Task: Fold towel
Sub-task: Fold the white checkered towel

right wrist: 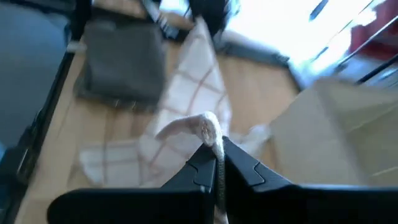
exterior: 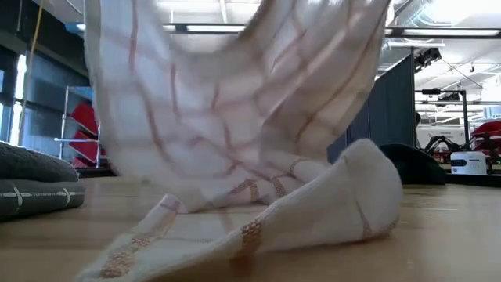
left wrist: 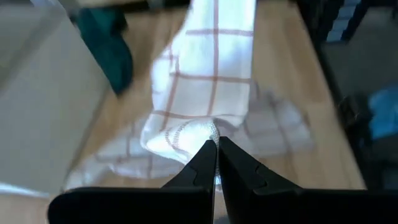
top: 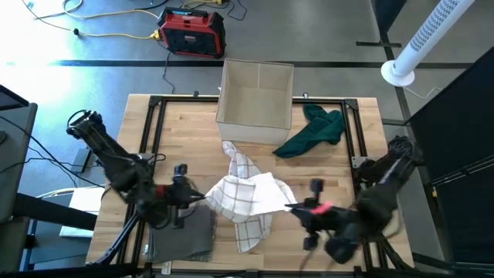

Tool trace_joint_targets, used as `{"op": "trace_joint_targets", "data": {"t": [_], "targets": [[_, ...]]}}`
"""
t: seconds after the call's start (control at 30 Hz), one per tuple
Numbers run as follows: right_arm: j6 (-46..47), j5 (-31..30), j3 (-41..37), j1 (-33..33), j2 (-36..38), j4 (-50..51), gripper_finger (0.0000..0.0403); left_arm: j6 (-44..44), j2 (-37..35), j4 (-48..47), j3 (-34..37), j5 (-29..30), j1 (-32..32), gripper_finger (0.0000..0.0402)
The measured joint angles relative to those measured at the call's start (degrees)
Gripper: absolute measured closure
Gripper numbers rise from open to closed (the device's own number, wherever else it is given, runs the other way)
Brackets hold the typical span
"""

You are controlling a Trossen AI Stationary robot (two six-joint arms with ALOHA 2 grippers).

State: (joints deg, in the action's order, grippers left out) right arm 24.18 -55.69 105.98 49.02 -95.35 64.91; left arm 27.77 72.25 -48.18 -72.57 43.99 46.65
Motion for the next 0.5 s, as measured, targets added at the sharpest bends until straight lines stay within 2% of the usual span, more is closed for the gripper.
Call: {"op": "trace_joint_targets", "data": {"t": [0.13, 0.27, 0.33, 0.5], "targets": [[2.7, -6.3, 7.3, 3.8, 0.1, 8.3, 0.0403, -2.2, 0.0, 1.3, -3.9, 10.4, 2.8, 0.0400], [8.6, -7.6, 14.1, 7.0, 0.6, 19.5, 0.0403, -8.9, 0.0, 8.7, -6.1, 19.6, 2.6, 0.0400], [11.8, -7.5, 17.2, 8.5, 1.3, 25.1, 0.0403, -14.7, 0.0, 14.5, -7.0, 20.3, 1.2, 0.0400], [5.7, -8.3, 19.9, 12.3, 6.1, 21.5, 0.0403, -32.5, 0.1, 35.3, -7.5, 16.6, -3.2, 0.0400]]}}
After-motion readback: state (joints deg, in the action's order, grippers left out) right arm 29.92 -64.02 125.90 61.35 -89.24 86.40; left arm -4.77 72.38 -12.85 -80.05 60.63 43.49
